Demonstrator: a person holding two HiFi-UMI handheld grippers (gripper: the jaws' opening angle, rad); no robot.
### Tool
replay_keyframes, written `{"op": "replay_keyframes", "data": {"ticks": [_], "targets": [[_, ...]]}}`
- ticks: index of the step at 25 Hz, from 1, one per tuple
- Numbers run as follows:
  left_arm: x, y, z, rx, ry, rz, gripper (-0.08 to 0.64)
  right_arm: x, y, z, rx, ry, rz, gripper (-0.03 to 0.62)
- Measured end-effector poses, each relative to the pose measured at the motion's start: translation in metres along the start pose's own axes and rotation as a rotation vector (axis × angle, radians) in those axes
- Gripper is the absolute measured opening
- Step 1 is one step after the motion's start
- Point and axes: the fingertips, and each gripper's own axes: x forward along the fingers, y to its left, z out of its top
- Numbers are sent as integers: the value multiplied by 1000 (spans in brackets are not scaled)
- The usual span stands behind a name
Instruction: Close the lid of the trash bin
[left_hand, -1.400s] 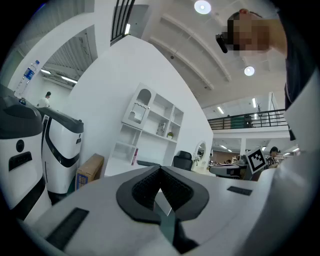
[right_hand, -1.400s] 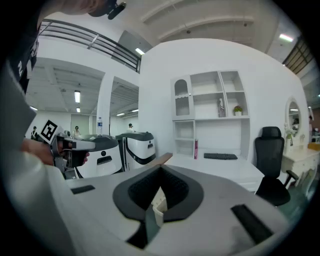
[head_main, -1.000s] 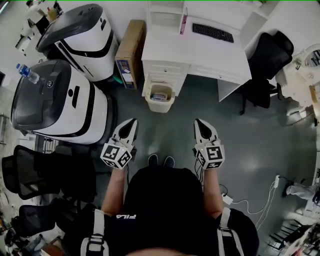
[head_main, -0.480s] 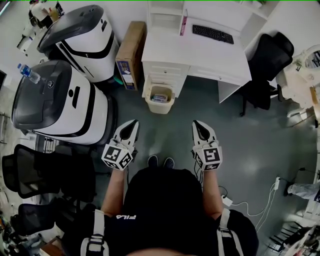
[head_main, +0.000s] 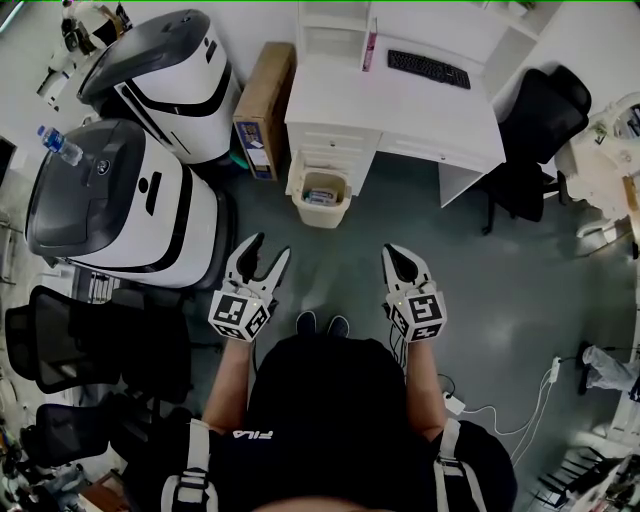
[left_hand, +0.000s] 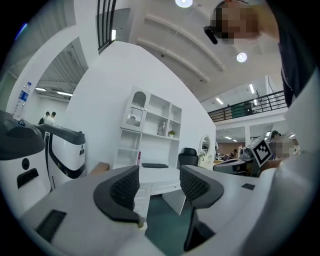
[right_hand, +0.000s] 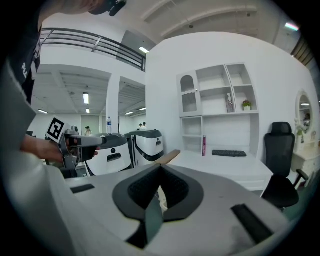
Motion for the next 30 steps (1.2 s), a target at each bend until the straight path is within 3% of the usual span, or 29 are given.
{"op": "replay_keyframes", "data": {"ticks": [2, 10, 21, 30], "targets": [[2, 2, -1, -5, 5, 20, 276, -2, -2, -2, 0, 2, 5, 5], [16, -16, -3, -16, 2, 12, 276, -9, -24, -7, 2, 9, 11, 5], [35, -50, -27, -12, 71, -17, 276, -10, -50, -20, 38, -17, 61, 5], [94, -17, -44, -21, 110, -33, 276, 36, -74, -45, 88, 26, 62, 5]]}}
